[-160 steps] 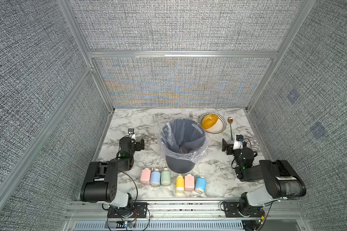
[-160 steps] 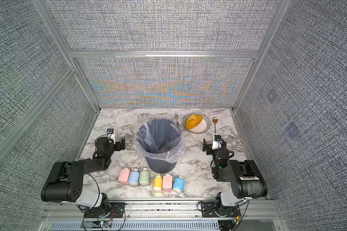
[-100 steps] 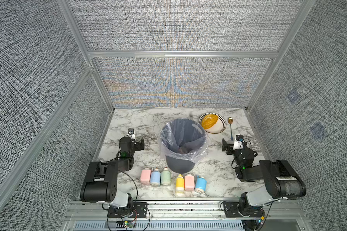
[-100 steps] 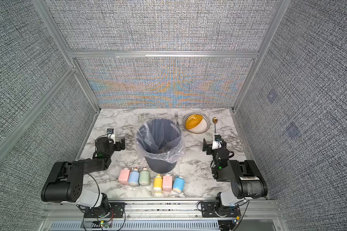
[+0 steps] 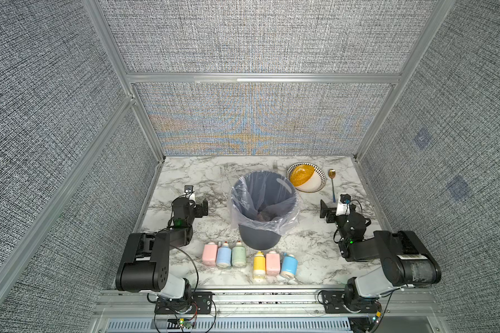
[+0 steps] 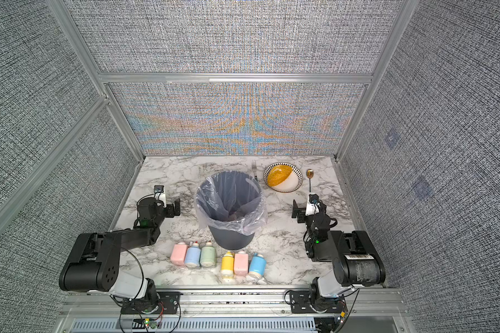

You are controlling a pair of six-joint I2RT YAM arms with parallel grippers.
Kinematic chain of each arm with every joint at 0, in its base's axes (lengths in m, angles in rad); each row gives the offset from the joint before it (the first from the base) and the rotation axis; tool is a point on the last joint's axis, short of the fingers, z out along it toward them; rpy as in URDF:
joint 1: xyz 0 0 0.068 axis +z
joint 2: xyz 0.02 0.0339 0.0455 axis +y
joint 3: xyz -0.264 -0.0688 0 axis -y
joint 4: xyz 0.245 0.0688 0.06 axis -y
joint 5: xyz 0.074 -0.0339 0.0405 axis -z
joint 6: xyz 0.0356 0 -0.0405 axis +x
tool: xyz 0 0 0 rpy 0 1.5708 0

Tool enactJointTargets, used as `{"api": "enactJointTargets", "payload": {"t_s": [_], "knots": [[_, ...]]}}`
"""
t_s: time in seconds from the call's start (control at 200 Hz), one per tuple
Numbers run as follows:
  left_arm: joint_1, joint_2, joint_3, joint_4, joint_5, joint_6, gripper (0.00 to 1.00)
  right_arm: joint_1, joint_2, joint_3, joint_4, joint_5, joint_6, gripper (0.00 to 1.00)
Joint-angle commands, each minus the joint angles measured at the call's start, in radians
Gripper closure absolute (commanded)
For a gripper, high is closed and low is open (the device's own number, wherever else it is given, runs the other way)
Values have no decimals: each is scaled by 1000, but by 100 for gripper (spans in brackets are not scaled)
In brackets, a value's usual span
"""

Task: Take out the pencil sharpener tray and clean the shavings
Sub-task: Move the trash bin to the center of the board.

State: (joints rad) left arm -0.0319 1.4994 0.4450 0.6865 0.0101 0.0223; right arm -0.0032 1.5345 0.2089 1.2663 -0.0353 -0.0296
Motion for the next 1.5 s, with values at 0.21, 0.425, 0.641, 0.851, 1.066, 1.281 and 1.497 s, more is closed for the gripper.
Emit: {"api": "enactJointTargets", "payload": {"t_s": [0.21,0.425,0.641,0.851,1.066,1.281,1.497], "knots": [[-3,-133,36,-144,-53,-25,0,31,-134,13,-96,29,-24,2],[-4,-309,111,-398,-108,-154,0,131,-417,43,-357,87,12,2],[-3,-501,201,-681,27,-343,0,165,-693,249,-944,88,264,2],[-5,-781,191,-897,209,-504,0,163,-817,308,-1271,28,458,2],[-4,-1039,96,-976,273,-655,0,144,-910,185,-1239,-266,559,2],[-6,-944,19,-887,454,-841,0,274,-893,89,-1139,-346,608,2],[-99,-734,24,-832,545,-817,0,542,-837,86,-1059,-235,578,3]]}}
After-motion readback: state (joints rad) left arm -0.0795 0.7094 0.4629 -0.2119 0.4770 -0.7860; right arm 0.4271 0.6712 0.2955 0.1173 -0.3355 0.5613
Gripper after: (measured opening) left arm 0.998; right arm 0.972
